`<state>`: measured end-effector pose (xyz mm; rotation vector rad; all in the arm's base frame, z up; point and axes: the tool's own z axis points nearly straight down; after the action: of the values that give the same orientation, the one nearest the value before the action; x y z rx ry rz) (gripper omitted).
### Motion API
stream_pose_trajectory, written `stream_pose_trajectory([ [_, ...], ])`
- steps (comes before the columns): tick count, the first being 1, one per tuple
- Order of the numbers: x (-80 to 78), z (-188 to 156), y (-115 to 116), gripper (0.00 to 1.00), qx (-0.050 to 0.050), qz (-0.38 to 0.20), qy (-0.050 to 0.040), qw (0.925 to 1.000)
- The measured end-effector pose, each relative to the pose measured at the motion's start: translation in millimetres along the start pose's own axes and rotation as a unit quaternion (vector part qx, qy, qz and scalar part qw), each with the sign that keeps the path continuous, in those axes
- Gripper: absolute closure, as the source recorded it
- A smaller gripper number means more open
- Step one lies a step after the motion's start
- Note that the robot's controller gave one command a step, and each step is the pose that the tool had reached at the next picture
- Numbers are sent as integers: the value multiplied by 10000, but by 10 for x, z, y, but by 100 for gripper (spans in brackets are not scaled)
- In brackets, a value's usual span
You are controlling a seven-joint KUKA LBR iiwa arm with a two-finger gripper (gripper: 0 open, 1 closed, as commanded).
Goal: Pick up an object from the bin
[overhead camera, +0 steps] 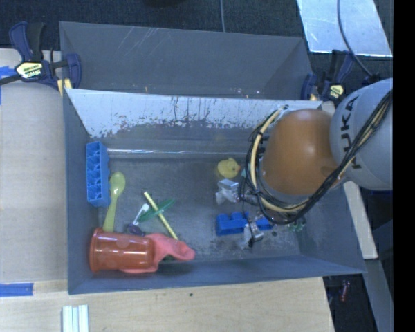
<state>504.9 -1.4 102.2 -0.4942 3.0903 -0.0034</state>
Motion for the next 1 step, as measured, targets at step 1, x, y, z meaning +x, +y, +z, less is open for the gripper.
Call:
stream_pose_trajectory([
  [1, 52, 148, 85, 100, -13, -411, 30, 9991],
])
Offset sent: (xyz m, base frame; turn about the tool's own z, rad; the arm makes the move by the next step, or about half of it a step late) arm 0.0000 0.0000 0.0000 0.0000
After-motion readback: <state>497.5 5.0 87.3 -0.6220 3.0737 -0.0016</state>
